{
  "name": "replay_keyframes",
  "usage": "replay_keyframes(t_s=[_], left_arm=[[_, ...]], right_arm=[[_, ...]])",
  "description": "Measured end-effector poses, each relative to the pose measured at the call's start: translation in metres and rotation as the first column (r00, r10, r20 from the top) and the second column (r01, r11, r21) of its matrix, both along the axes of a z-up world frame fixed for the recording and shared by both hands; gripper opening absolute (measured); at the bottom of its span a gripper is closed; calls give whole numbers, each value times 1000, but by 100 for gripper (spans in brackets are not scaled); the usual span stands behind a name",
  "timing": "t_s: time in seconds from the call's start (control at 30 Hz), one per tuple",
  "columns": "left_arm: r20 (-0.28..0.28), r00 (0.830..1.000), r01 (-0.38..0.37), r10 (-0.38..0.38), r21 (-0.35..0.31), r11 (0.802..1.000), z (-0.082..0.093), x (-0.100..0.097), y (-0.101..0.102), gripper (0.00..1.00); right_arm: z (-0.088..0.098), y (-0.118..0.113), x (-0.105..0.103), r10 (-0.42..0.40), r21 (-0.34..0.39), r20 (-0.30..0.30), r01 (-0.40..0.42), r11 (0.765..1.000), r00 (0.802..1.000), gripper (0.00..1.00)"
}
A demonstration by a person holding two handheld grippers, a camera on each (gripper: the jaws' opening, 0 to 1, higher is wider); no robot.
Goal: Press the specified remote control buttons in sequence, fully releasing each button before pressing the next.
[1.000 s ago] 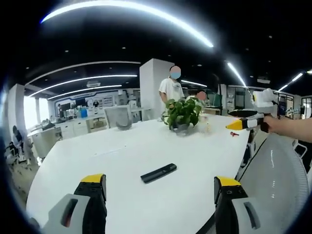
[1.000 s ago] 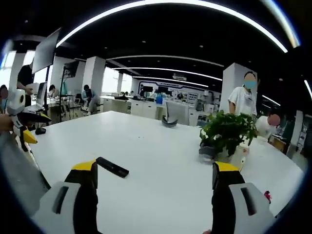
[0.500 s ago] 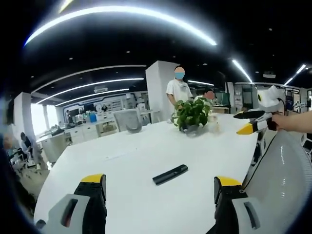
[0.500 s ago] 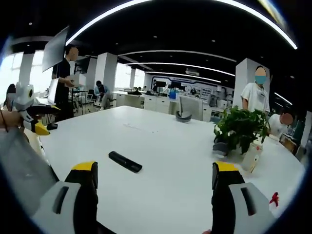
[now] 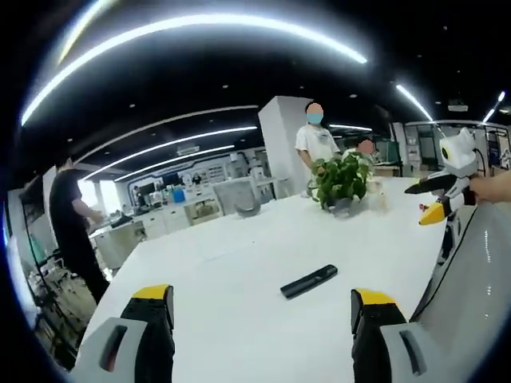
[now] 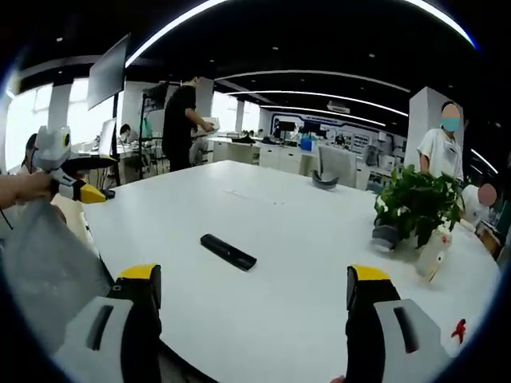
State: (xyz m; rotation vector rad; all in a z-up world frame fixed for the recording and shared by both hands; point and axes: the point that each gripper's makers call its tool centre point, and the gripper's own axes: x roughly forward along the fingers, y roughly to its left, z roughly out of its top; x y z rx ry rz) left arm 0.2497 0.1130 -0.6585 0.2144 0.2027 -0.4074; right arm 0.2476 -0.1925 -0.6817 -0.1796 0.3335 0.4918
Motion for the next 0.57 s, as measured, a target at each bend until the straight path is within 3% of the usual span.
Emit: replay_keyframes(t_s=[0.13, 0.33, 0.57], left_arm=[[-6, 999, -34, 34, 18, 999, -2, 1, 6, 96], [8, 997, -74, 74, 83, 994, -3, -1, 11, 96], [-37, 994, -98, 103, 105, 990, -12, 0, 15, 96]], right_arm=[[-3, 1, 0, -3, -16, -9, 3, 1000, 1000, 100], [-12, 8, -5, 49, -145, -8, -50, 988, 999, 100], [-11, 8, -5, 61, -153, -3, -61, 986, 998, 100]])
